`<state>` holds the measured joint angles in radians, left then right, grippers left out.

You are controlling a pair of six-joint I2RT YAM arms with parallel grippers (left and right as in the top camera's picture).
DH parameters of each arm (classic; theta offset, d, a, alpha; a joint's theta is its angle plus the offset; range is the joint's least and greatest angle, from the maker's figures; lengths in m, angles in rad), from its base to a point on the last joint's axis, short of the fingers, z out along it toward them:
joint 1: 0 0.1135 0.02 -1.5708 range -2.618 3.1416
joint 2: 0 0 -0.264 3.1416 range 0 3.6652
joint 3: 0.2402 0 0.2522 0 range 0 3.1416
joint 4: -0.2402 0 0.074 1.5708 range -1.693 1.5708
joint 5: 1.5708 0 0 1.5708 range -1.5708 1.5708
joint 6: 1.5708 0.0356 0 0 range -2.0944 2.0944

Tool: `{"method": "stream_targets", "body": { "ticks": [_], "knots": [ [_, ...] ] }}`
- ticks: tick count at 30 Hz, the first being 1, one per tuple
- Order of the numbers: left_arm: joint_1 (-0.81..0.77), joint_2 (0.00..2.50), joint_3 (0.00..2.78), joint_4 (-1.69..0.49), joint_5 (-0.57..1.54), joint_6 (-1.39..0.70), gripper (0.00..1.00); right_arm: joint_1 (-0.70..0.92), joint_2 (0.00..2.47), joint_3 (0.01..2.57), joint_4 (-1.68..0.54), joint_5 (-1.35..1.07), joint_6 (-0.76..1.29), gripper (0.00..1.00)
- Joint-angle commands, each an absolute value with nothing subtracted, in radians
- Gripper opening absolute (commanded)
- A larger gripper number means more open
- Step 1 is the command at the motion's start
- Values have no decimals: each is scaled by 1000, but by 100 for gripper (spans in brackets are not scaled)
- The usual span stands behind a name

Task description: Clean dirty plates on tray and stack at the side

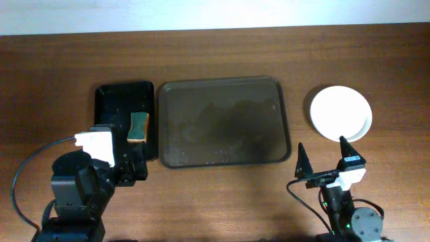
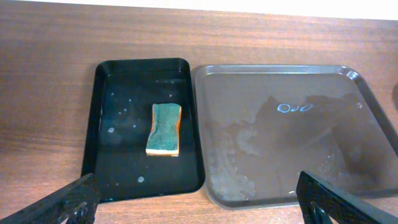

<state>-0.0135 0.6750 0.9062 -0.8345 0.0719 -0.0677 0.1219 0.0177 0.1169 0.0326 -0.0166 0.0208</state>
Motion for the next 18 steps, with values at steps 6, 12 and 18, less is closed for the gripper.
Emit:
{"method": "stream_targets", "body": {
  "ticks": [6, 12, 18],
  "knots": [
    [-8, 673, 897, -835, 83, -59, 99, 130, 3, 6, 131, 10, -99, 99],
    [-8, 673, 897, -835, 83, -59, 99, 104, 3, 6, -80, -12, -124, 99],
    [-8, 673, 897, -835, 83, -59, 99, 96, 3, 6, -80, -14, -123, 99]
  ]
}}
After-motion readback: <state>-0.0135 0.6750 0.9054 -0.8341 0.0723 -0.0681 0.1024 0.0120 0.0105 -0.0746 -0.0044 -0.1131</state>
